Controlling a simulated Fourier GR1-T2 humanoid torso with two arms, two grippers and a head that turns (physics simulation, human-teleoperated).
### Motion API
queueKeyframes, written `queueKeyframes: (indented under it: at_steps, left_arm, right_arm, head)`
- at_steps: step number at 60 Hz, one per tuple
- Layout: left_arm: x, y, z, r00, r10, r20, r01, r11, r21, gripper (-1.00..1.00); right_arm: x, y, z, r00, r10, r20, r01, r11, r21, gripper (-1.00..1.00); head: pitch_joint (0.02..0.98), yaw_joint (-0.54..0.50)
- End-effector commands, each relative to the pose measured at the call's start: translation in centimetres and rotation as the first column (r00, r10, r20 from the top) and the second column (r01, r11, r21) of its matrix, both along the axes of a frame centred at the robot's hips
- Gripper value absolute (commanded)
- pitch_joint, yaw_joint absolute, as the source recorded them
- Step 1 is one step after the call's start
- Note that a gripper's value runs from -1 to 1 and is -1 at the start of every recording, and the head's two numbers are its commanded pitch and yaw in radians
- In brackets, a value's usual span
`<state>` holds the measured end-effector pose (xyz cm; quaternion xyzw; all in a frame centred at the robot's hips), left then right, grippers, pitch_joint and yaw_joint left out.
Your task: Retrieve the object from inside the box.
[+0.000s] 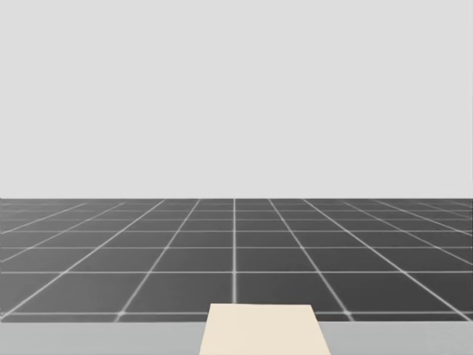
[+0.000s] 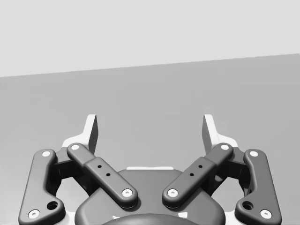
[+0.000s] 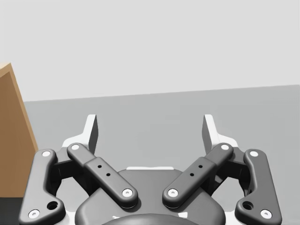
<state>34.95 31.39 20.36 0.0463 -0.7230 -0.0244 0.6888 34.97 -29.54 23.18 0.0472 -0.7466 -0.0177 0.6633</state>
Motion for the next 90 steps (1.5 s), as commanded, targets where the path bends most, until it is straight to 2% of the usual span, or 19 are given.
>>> queueKeyframes:
  at_steps: [1,14,23,25,28,33,39,46,47,54,57,61,65,72,75,79,81,85,90]
  left_arm:
    - [0.1,0.1,-0.2,1.000,0.006,-0.012,-0.006,1.000,0.019,-1.00]
    - [0.2,0.1,-0.5,0.999,-0.002,-0.033,0.003,0.999,0.036,-1.00]
    - [0.9,0.1,-2.3,0.979,-0.060,-0.197,0.077,0.994,0.080,-1.00]
    - [0.9,-0.3,-2.6,0.978,-0.081,-0.192,0.103,0.988,0.113,-1.00]
    - [0.5,-1.0,-2.8,0.965,-0.155,-0.213,0.182,0.977,0.111,-1.00]
    - [-0.3,-2.5,-3.1,0.934,-0.275,-0.229,0.308,0.943,0.126,-1.00]
    - [-1.5,-4.3,-3.9,0.869,-0.403,-0.286,0.461,0.869,0.176,-1.00]
    - [-3.4,-6.6,-4.2,0.762,-0.566,-0.316,0.633,0.754,0.176,-1.00]
    - [-3.9,-7.2,-4.1,0.731,-0.604,-0.317,0.671,0.720,0.178,-1.00]
    - [-5.6,-9.7,-4.0,0.645,-0.699,-0.309,0.761,0.622,0.184,-1.00]
    - [-5.9,-10.2,-4.1,0.638,-0.702,-0.317,0.768,0.610,0.195,-1.00]
    - [-5.9,-10.2,-4.1,0.635,-0.703,-0.318,0.770,0.608,0.193,-1.00]
    - [-5.9,-10.2,-4.1,0.635,-0.704,-0.317,0.770,0.609,0.190,-1.00]
    - [-5.9,-10.4,-4.2,0.632,-0.704,-0.324,0.773,0.603,0.196,-1.00]
    - [-5.9,-10.5,-4.3,0.630,-0.704,-0.327,0.775,0.601,0.198,-1.00]
    - [-5.9,-10.6,-4.4,0.627,-0.705,-0.333,0.777,0.595,0.203,-1.00]
    - [-5.9,-10.6,-4.4,0.626,-0.705,-0.333,0.778,0.594,0.204,-1.00]
    - [-5.9,-10.6,-4.4,0.625,-0.706,-0.333,0.779,0.593,0.203,-1.00]
    - [-5.9,-10.7,-4.5,0.624,-0.705,-0.337,0.779,0.591,0.208,-1.00]
  right_arm:
    - [-0.1,0.1,-0.1,1.000,0.000,0.000,0.000,1.000,0.028,-1.00]
    - [0.0,0.0,0.0,1.000,0.020,0.018,-0.020,1.000,0.004,-1.00]
    - [0.1,0.4,-1.2,0.997,0.077,-0.030,-0.080,0.993,-0.091,-1.00]
    - [0.0,0.6,-1.5,0.991,0.123,-0.044,-0.127,0.985,-0.114,-1.00]
    - [-0.3,1.0,-1.9,0.980,0.189,-0.064,-0.196,0.969,-0.152,-1.00]
    - [-0.8,2.1,-2.9,0.943,0.312,-0.117,-0.331,0.919,-0.216,-1.00]
    - [-1.9,4.2,-4.1,0.866,0.471,-0.169,-0.501,0.824,-0.265,-1.00]
    - [-3.3,6.2,-4.8,0.758,0.622,-0.198,-0.652,0.713,-0.257,-1.00]
    - [-3.7,6.6,-4.8,0.730,0.655,-0.196,-0.683,0.686,-0.252,-1.00]
    - [-5.0,8.3,-4.5,0.624,0.765,-0.162,-0.779,0.589,-0.216,-1.00]
    - [-5.5,9.0,-4.6,0.587,0.791,-0.172,-0.806,0.552,-0.215,-1.00]
    - [-5.9,9.7,-5.0,0.574,0.795,-0.195,-0.815,0.533,-0.225,-1.00]
    - [-6.0,10.4,-5.6,0.598,0.774,-0.206,-0.799,0.559,-0.220,-1.00]
    - [-6.1,11.8,-6.1,0.664,0.727,-0.172,-0.747,0.642,-0.172,-1.00]
    - [-5.9,12.5,-6.1,0.671,0.722,-0.166,-0.741,0.655,-0.147,-1.00]
    - [-5.2,13.7,-6.7,0.751,0.639,-0.166,-0.658,0.744,-0.118,-1.00]
    - [-5.1,14.0,-6.9,0.766,0.620,-0.169,-0.638,0.765,-0.083,-1.00]
    - [-4.7,14.7,-7.4,0.779,0.601,-0.180,-0.616,0.787,-0.037,-1.00]
    - [-4.1,15.4,-8.4,0.778,0.592,-0.209,-0.614,0.788,-0.053,-1.00]
  head:
    - [0.078,0.00]
    - [0.078,-0.01]
    - [0.083,-0.01]
    - [0.082,0.00]
    - [0.081,-0.01]
    - [0.081,-0.01]
    - [0.081,-0.01]
    - [0.083,-0.01]
    - [0.083,-0.01]
    - [0.080,-0.02]
    - [0.079,-0.02]
    - [0.078,-0.02]
    - [0.079,-0.02]
    - [0.085,-0.03]
    - [0.086,-0.03]
    - [0.087,-0.03]
    - [0.088,-0.03]
    - [0.088,-0.03]
    - [0.091,-0.03]
